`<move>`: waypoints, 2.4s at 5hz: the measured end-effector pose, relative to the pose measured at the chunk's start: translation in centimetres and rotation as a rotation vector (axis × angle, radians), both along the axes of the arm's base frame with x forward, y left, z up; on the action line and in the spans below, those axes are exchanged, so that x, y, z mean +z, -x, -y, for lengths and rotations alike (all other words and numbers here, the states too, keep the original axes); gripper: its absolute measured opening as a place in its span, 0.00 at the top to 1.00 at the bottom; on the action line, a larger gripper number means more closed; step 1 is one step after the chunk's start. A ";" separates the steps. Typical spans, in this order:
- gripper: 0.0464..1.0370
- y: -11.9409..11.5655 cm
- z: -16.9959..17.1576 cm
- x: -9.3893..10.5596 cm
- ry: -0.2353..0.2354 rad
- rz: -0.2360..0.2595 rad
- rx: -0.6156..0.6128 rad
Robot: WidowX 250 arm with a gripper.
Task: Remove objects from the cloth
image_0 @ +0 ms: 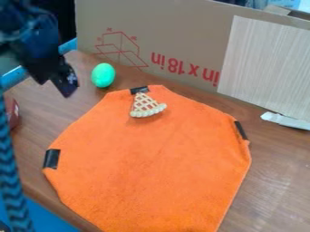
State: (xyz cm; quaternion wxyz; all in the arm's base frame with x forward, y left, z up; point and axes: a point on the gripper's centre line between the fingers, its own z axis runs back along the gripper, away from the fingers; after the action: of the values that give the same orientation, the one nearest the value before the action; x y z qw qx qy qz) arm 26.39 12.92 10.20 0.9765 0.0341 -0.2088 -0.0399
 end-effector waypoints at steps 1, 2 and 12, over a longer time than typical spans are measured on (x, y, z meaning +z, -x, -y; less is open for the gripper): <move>0.04 -0.5 2.4 -1.1 -0.121 0.044 -0.043; 0.04 -1.7 3.9 -1.8 -0.288 0.104 -0.047; 0.04 -10.2 9.4 -8.9 -0.537 0.019 -0.033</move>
State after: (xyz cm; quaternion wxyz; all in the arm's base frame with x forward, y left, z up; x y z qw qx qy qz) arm 36.60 3.47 1.32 0.9297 0.2890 -0.2006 -0.1093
